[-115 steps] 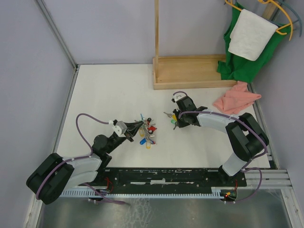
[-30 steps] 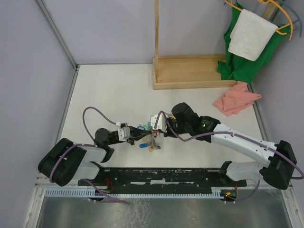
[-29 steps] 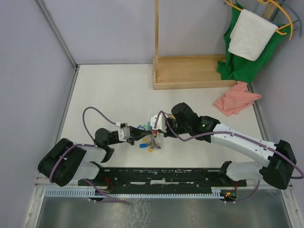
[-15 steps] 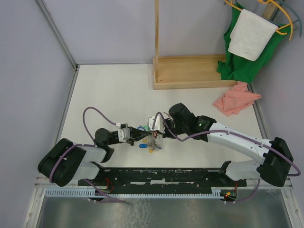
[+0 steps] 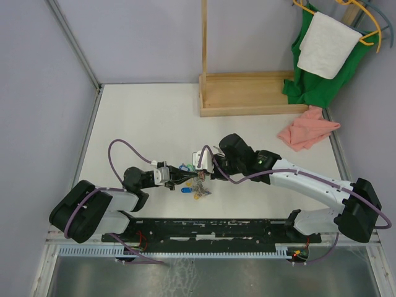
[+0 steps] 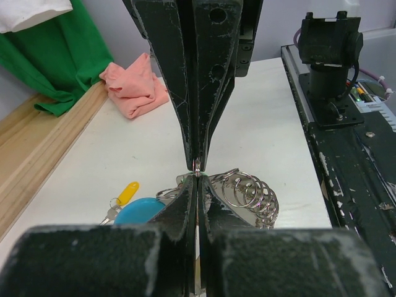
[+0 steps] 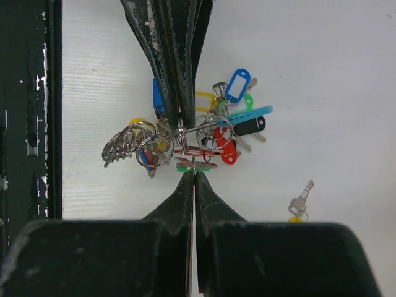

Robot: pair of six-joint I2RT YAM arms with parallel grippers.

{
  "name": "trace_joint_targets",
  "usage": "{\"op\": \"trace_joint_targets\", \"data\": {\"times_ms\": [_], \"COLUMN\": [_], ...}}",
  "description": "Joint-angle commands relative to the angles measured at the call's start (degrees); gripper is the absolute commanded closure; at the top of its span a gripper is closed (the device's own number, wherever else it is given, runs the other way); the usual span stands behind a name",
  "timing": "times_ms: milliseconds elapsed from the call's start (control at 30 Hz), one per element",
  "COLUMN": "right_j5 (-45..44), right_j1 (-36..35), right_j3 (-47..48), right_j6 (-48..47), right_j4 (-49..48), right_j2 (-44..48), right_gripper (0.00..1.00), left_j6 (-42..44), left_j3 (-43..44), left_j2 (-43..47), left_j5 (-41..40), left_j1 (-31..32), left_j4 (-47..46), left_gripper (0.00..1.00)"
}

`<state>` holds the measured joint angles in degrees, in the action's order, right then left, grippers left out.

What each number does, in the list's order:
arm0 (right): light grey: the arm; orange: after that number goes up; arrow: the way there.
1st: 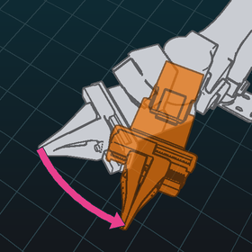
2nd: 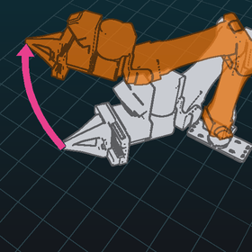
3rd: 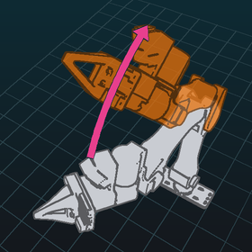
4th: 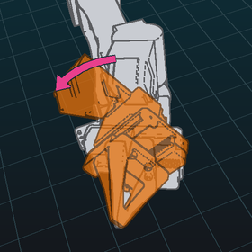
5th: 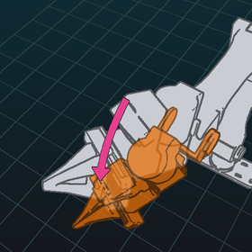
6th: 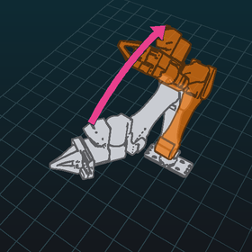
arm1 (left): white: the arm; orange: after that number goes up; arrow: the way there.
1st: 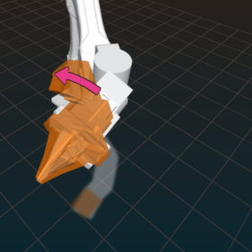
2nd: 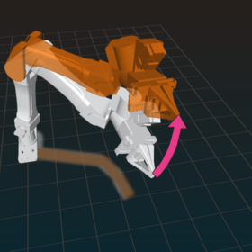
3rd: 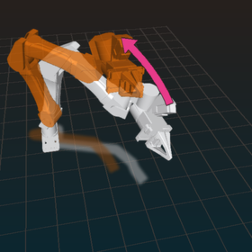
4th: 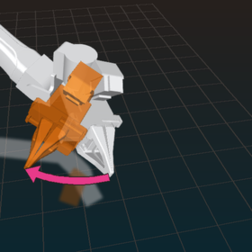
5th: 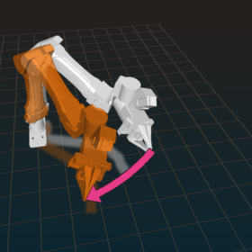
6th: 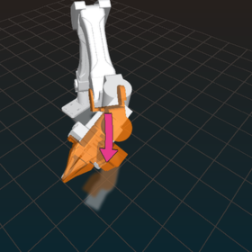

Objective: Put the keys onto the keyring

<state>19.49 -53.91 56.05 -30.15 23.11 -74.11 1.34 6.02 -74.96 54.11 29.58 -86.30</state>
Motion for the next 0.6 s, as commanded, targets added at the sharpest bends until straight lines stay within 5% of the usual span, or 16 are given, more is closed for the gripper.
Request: {"op": "trace_joint_targets", "data": {"times_ms": [0,567], "right_j5": [1.38,2.36], "right_j1": [-0.46,-0.74], "right_j3": [2.61,2.41], "right_j6": [1.08,2.31], "right_j4": [-2.80,-3.55], "right_j2": [0.45,1.13], "right_gripper": [0.99,0.99], "left_j6": [0.88,0.94], "left_j3": [1.18,1.44], "left_j2": [0.43,-0.01], "left_j5": [1.02,0.67], "left_j1": [-0.17,-0.23], "left_j4": [-12.58,-12.69], "left_gripper": [0.97,0.97]}}
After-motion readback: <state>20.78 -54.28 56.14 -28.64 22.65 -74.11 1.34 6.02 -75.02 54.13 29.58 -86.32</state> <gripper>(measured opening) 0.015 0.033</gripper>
